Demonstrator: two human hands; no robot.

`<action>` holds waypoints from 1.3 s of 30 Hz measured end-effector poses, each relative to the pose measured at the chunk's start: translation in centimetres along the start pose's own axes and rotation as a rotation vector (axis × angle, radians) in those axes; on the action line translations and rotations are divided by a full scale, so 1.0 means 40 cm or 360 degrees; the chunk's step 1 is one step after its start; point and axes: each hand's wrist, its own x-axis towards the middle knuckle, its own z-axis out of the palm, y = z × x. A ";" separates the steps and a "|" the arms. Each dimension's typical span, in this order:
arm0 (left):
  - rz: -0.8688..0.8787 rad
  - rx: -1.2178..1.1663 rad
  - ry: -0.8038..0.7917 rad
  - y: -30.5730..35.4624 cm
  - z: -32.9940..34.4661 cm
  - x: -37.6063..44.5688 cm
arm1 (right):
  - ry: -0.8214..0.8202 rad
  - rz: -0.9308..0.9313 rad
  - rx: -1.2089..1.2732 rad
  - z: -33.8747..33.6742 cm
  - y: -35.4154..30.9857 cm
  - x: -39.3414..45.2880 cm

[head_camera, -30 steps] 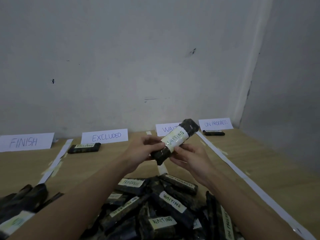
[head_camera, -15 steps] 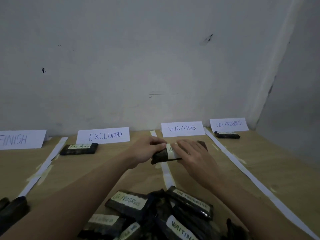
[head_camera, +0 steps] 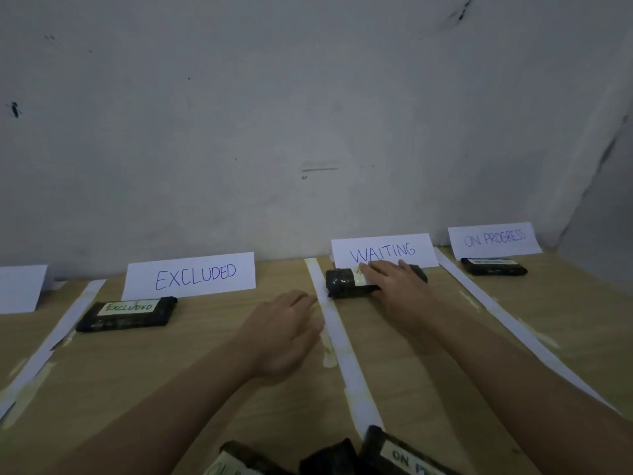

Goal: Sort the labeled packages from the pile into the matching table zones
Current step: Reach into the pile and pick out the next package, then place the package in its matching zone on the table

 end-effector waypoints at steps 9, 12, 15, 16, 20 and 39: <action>0.0022 0.0004 -0.0111 0.027 -0.017 -0.037 | -0.0046 0.0058 0.0015 -0.015 0.000 -0.031; 0.0062 0.0024 -0.0192 0.065 -0.043 -0.062 | 0.0035 -0.0064 0.0003 -0.058 -0.019 -0.083; 0.0113 0.0087 -0.0287 0.109 -0.065 -0.097 | 0.0015 -0.0156 0.0099 -0.120 -0.052 -0.156; 0.0133 0.0121 -0.0302 0.126 -0.071 -0.111 | 0.0018 -0.0187 0.0142 -0.138 -0.064 -0.185; 0.0221 0.0237 -0.0344 0.192 -0.091 -0.166 | 0.0073 -0.0349 0.0158 -0.187 -0.115 -0.301; 0.0136 0.0402 -0.0450 0.285 -0.079 -0.243 | -0.0414 -0.0074 0.0548 -0.213 -0.186 -0.488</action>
